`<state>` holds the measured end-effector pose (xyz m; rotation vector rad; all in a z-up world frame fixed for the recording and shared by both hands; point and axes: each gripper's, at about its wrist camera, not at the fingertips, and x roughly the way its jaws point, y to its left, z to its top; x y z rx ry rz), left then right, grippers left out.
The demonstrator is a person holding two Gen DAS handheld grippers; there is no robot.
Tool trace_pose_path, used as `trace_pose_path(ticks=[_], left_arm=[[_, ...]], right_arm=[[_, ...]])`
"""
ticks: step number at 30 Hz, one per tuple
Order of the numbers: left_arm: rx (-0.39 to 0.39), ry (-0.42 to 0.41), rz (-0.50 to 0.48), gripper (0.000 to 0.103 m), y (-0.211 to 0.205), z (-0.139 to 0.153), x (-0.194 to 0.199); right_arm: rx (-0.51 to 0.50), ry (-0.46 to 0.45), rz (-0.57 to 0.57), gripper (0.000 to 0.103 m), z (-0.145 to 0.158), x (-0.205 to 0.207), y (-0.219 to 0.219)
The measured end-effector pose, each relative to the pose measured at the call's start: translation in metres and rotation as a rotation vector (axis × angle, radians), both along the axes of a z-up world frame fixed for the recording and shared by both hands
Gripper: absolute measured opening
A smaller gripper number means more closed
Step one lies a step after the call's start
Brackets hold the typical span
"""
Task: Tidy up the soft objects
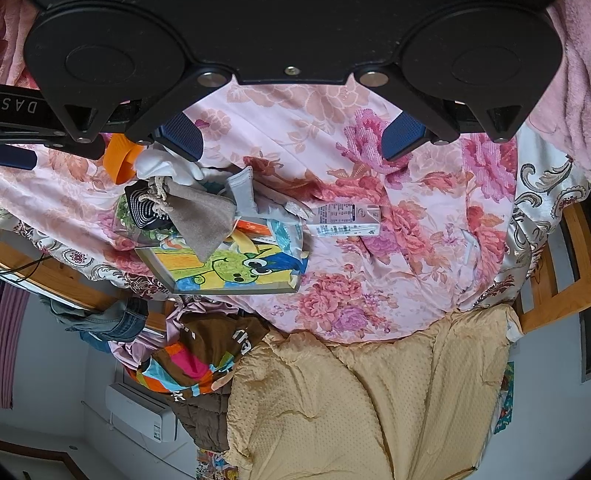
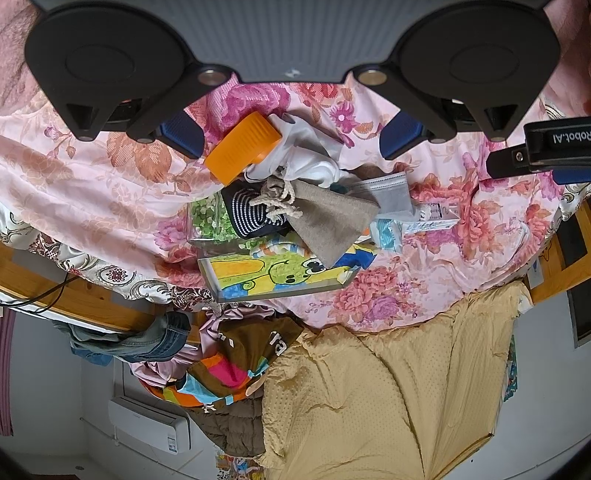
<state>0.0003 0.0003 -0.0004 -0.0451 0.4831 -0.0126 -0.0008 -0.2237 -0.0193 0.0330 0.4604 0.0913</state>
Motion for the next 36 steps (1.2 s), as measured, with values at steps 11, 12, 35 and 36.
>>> trace_pose_path(ticks=[11,12,35,36], left_arm=[[-0.002,0.0,0.0,0.102,0.0004,0.0001,0.0001],[-0.002,-0.001,-0.001,0.102,0.0007,-0.0021,0.0023],[-0.006,0.002,-0.001,0.102,0.0012,-0.0022,0.0028],[-0.005,0.002,-0.001,0.102,0.0012,-0.0021,0.0028]], right_arm=[[0.0,0.004,0.0,0.103,0.0004,0.0005,0.0001],[0.0,0.004,0.0,0.103,0.0004,0.0006,0.0001],[0.002,0.011,0.002,0.103,-0.0035,0.0016,0.0009],[0.002,0.011,0.002,0.103,-0.0036,0.0015,0.001]])
